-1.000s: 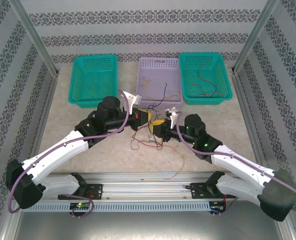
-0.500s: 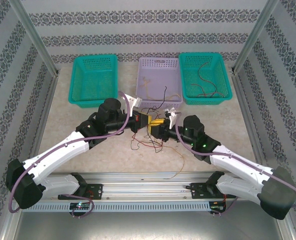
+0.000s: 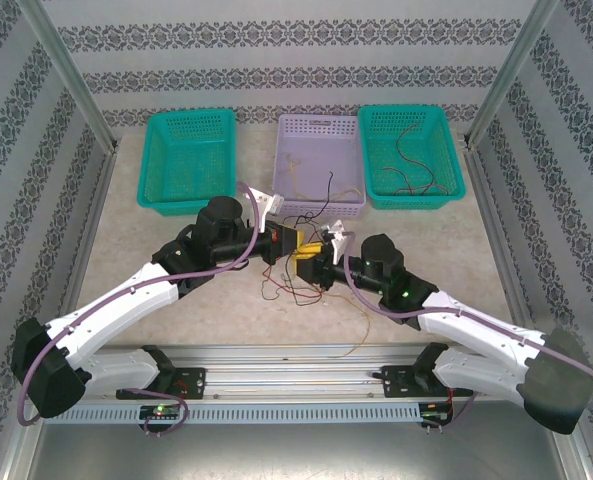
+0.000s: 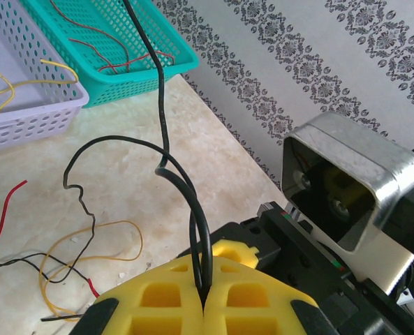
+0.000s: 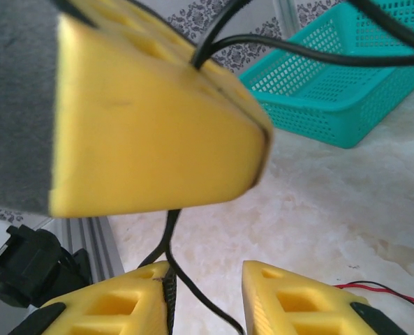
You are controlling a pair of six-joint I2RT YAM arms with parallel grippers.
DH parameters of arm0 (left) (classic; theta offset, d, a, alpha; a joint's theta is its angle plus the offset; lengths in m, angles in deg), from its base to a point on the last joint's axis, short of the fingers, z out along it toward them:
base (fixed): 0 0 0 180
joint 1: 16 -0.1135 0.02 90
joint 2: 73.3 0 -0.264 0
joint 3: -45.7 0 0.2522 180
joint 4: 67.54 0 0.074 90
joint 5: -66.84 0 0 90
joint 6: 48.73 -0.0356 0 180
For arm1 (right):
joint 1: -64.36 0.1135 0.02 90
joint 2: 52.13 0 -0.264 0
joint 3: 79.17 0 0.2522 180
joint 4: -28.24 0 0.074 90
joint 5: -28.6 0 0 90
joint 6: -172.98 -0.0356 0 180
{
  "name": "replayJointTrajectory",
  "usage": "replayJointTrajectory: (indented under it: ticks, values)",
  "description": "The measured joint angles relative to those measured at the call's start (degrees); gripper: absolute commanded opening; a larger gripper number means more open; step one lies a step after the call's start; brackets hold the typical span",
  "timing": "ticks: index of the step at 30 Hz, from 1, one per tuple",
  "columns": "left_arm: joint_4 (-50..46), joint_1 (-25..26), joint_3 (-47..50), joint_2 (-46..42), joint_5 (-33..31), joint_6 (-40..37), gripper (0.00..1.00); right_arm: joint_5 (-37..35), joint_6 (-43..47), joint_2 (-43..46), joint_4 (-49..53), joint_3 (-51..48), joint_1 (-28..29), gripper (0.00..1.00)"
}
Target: Untangle the cables
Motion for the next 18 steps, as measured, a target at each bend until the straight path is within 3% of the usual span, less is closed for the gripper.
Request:
replayJointTrajectory:
  ticks: [6,10,13,15,18]
  values:
    - [-0.24,0.0,-0.81,0.0,0.04,0.07,0.0,-0.31,1.64,0.94,0.42,0.0,0.0,0.19]
    - [-0.04,0.0,-0.85,0.0,0.52,0.9,0.0,-1.33,2.45,0.9,0.68,0.0,0.0,0.01]
    - [0.09,0.0,-0.85,0.0,0.85,1.29,0.0,-1.57,2.56,0.52,0.81,0.0,0.0,0.0]
    - [0.09,0.0,-0.85,0.0,1.01,1.31,0.1,-1.84,2.6,0.35,0.83,0.0,0.0,0.0]
    - [0.09,0.0,-0.85,0.0,0.94,1.64,0.36,-2.69,2.56,0.39,0.81,0.0,0.0,0.0]
